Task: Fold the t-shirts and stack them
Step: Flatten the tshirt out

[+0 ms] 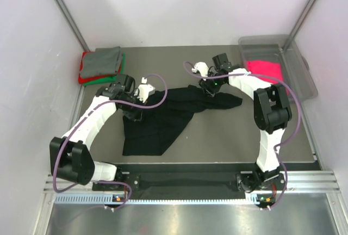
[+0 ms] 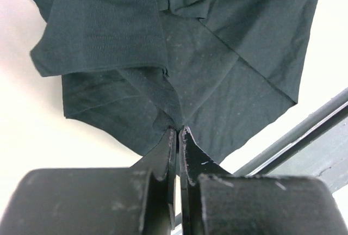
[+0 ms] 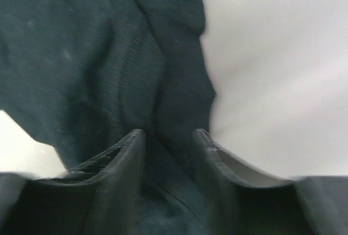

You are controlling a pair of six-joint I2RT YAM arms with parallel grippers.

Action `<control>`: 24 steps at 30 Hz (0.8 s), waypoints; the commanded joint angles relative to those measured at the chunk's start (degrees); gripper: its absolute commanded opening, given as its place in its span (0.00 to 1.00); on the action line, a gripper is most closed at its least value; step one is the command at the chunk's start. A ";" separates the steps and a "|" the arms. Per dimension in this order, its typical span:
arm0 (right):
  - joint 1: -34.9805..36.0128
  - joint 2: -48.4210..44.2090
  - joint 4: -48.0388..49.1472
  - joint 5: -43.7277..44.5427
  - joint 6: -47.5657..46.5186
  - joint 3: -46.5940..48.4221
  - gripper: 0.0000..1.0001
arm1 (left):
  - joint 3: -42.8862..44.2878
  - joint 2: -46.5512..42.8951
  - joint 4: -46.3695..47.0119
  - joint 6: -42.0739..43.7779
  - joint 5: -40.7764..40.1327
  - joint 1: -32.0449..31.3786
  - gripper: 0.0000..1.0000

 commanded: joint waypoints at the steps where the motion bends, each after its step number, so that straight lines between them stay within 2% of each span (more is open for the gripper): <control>1: -0.47 1.27 -4.21 -6.84 0.87 3.37 0.38 | 0.19 0.97 2.55 -0.48 0.39 0.07 0.00; 3: -0.82 1.63 -6.48 -8.41 0.35 3.71 0.37 | 0.62 1.23 2.28 -0.39 0.21 0.07 0.00; 7: -2.23 1.63 -12.90 -17.36 -0.54 6.43 0.46 | 0.63 0.35 2.20 -0.65 -0.14 0.07 0.00; 9: -3.46 0.84 -14.49 -20.10 -0.01 6.62 0.47 | 0.36 -0.35 2.11 -0.74 -0.14 0.42 0.00; 10: -3.72 0.75 -15.11 -22.20 0.08 6.79 0.52 | 0.36 -0.52 2.11 -0.83 -0.14 0.42 0.00; 12: -3.64 2.24 -19.93 -23.62 -1.59 8.37 0.54 | 0.19 -1.05 1.93 -1.00 0.30 0.94 0.00; 17: -3.64 6.02 -27.06 -25.74 -4.49 11.28 0.51 | 0.10 -1.84 1.75 -1.09 0.65 1.82 0.00; 20: -3.55 6.02 -28.29 -25.65 -4.93 10.40 0.42 | -0.08 -2.02 1.75 -1.35 0.82 2.09 0.00; 24: -3.55 5.50 -27.60 -24.16 -3.71 8.82 0.45 | 0.27 -1.85 1.84 -1.27 1.18 2.26 0.00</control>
